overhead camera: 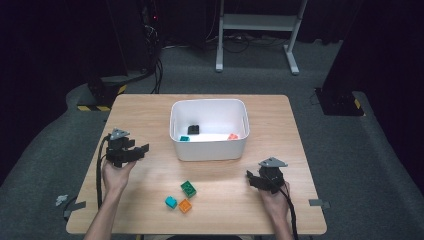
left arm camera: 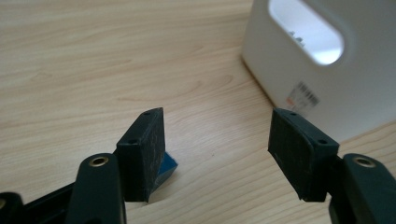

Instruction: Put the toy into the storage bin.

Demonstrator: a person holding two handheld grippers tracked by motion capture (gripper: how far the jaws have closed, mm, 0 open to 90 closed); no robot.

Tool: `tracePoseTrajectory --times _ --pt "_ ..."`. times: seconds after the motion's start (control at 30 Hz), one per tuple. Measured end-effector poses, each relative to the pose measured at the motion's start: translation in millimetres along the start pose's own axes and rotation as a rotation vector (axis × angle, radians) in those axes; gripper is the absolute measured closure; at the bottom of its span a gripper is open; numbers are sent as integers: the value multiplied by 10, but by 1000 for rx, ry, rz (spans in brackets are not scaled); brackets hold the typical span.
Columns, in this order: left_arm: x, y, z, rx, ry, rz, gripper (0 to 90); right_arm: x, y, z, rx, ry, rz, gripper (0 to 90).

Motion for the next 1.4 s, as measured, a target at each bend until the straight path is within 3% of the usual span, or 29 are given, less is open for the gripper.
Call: tracePoseTrajectory --times 0.17,0.63,1.13,1.4 --pt "-89 139 115 31 -24 10 351 0 0 -1 0 0 0 335" --pt "-171 455 242 103 -23 51 323 0 1 -1 -1 -2 0 335" --pt "-252 626 354 141 -54 70 335 0 -1 -1 -4 -5 0 337" --pt "-310 660 387 138 -68 64 346 0 0 -1 -2 -4 -1 338"
Point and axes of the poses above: each handheld gripper's, and its own axes: y roughly forward along the jaws, x roughly out of its top, z roughly to its left, the point moved 3 cm from there along y, roughly forward along the jaws, and after that the axes turned 7 degrees about z, right-handed, at the moved point
